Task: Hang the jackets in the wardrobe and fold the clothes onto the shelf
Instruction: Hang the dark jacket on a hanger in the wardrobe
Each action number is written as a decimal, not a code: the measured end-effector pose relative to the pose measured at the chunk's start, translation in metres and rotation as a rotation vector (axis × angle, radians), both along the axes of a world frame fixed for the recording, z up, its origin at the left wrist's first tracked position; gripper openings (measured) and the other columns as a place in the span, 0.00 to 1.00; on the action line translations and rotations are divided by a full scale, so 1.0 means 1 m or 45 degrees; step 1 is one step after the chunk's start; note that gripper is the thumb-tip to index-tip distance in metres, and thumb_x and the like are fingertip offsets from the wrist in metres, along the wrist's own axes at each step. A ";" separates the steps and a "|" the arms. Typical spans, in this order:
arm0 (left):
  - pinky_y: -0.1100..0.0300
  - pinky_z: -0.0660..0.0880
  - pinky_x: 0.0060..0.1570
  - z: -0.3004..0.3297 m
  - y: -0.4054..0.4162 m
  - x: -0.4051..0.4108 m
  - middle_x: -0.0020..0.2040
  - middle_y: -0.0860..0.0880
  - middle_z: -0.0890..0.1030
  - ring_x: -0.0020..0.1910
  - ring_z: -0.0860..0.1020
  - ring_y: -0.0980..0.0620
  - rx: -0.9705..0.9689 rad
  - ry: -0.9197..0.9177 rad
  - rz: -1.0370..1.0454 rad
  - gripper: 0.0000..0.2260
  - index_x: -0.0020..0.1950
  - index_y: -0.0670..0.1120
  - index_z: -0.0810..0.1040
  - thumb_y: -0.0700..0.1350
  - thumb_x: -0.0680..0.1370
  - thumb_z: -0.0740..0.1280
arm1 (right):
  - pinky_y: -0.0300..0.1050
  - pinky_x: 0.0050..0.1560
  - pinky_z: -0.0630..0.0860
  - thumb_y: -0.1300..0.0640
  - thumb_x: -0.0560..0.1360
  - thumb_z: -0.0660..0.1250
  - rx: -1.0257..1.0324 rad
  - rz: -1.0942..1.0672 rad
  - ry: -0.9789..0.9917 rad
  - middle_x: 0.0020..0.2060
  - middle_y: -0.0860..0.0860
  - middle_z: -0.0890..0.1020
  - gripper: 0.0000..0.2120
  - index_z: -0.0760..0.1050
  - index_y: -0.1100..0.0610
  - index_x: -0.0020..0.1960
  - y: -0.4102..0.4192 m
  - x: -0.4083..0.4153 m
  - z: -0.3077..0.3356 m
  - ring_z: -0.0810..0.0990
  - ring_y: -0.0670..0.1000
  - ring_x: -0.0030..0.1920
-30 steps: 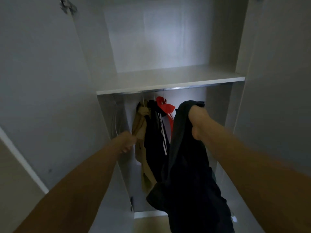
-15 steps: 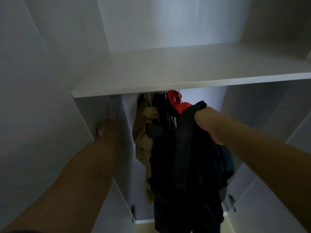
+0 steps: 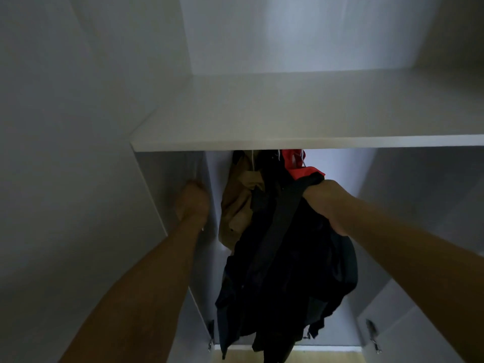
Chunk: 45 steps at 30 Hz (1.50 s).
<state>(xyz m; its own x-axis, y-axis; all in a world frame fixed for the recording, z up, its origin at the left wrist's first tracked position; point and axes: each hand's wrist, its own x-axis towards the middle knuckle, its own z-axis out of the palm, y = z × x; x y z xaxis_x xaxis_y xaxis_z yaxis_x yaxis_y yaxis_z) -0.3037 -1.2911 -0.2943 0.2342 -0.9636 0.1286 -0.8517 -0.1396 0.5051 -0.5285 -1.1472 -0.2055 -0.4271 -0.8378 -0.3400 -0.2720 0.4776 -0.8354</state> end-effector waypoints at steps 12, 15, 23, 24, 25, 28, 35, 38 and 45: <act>0.61 0.60 0.31 0.049 0.240 -0.006 0.45 0.45 0.79 0.32 0.67 0.56 -0.077 0.049 -0.254 0.14 0.45 0.45 0.72 0.49 0.84 0.54 | 0.57 0.56 0.78 0.64 0.75 0.68 -0.025 0.025 -0.177 0.52 0.64 0.79 0.15 0.73 0.66 0.61 0.083 -0.039 0.025 0.80 0.63 0.53; 0.59 0.66 0.40 0.086 0.316 -0.009 0.48 0.44 0.79 0.40 0.72 0.50 0.020 -0.163 -0.393 0.17 0.48 0.44 0.75 0.52 0.84 0.52 | 0.57 0.62 0.74 0.62 0.79 0.64 -0.028 0.010 -0.276 0.54 0.65 0.79 0.17 0.71 0.69 0.65 0.104 -0.057 0.026 0.77 0.64 0.58; 0.72 0.62 0.21 0.166 0.462 -0.023 0.19 0.58 0.70 0.19 0.69 0.63 0.093 0.276 -0.619 0.17 0.43 0.36 0.80 0.45 0.83 0.60 | 0.54 0.49 0.78 0.61 0.77 0.62 -0.197 0.037 0.406 0.50 0.65 0.79 0.09 0.75 0.67 0.51 0.160 -0.104 -0.006 0.79 0.62 0.45; 0.72 0.61 0.21 0.173 0.473 -0.023 0.18 0.58 0.69 0.18 0.68 0.63 0.088 0.315 -0.635 0.17 0.41 0.38 0.80 0.46 0.83 0.60 | 0.51 0.46 0.77 0.60 0.77 0.61 -0.235 0.066 0.564 0.47 0.64 0.79 0.09 0.75 0.65 0.46 0.169 -0.108 -0.006 0.78 0.60 0.40; 0.72 0.61 0.21 0.180 0.482 -0.024 0.18 0.58 0.69 0.18 0.67 0.62 0.070 0.330 -0.653 0.17 0.40 0.41 0.81 0.47 0.82 0.60 | 0.49 0.44 0.76 0.58 0.78 0.59 -0.273 0.102 0.711 0.44 0.63 0.79 0.10 0.73 0.63 0.42 0.177 -0.112 -0.005 0.77 0.58 0.39; 0.71 0.61 0.21 0.193 0.505 -0.027 0.19 0.56 0.68 0.18 0.66 0.61 0.030 0.379 -0.721 0.18 0.37 0.45 0.81 0.49 0.82 0.61 | 0.47 0.45 0.74 0.57 0.79 0.56 -0.305 0.172 1.022 0.44 0.61 0.78 0.11 0.71 0.61 0.41 0.197 -0.120 0.004 0.78 0.61 0.43; 0.72 0.61 0.21 0.210 0.525 -0.042 0.18 0.57 0.67 0.18 0.66 0.61 -0.075 0.414 -0.816 0.17 0.42 0.40 0.82 0.48 0.82 0.60 | 0.50 0.48 0.75 0.62 0.81 0.56 -0.284 0.039 1.060 0.50 0.63 0.79 0.11 0.75 0.65 0.49 0.230 -0.149 0.041 0.79 0.62 0.50; 0.73 0.61 0.21 0.204 0.525 -0.061 0.19 0.56 0.68 0.18 0.68 0.62 -0.105 0.412 -0.866 0.17 0.44 0.36 0.81 0.46 0.83 0.60 | 0.47 0.41 0.72 0.60 0.80 0.58 -0.346 -0.027 0.807 0.40 0.61 0.78 0.13 0.74 0.66 0.42 0.241 -0.162 0.047 0.78 0.60 0.42; 0.70 0.63 0.24 0.166 0.506 -0.107 0.25 0.52 0.68 0.21 0.67 0.59 -0.122 0.381 -0.989 0.19 0.45 0.34 0.79 0.49 0.83 0.58 | 0.43 0.37 0.72 0.60 0.75 0.68 -0.426 -0.041 0.431 0.40 0.59 0.81 0.10 0.79 0.68 0.47 0.264 -0.177 0.067 0.77 0.54 0.36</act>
<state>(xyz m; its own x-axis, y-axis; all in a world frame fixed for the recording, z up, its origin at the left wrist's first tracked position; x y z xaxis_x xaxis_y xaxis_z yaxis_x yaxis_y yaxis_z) -0.4107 -0.7848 -0.1284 -0.4547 -0.8529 0.2565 -0.5159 0.4870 0.7048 -0.7057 -0.8831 -0.1388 -0.4952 -0.8619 0.1087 -0.5446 0.2105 -0.8118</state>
